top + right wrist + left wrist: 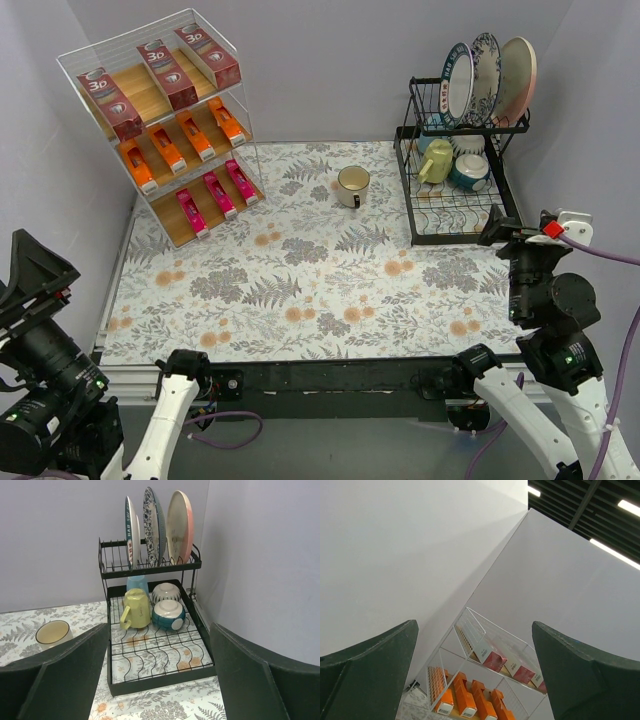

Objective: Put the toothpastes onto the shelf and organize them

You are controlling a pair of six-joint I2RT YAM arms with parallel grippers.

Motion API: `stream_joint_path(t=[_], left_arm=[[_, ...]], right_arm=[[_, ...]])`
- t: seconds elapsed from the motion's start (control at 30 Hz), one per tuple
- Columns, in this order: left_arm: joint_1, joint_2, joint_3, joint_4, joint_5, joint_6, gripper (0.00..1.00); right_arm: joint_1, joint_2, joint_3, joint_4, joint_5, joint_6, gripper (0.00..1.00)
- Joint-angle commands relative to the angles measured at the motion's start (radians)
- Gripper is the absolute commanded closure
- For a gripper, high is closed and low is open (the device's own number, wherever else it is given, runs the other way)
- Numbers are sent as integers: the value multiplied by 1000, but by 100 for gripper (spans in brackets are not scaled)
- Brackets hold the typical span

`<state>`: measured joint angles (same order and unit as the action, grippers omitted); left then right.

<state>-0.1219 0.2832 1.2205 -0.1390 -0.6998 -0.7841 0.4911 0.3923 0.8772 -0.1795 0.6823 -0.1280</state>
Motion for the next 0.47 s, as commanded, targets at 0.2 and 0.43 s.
stream_joint_path(t=[0.2,0.43], left_arm=[[-4,1,-22,18,-6,-4,2],[-4,-10,-36,16,2,-17,2]], right_arm=[[-2,-4,37,54,19,-15,11],[-2,-4,40,57,17,-15,11]])
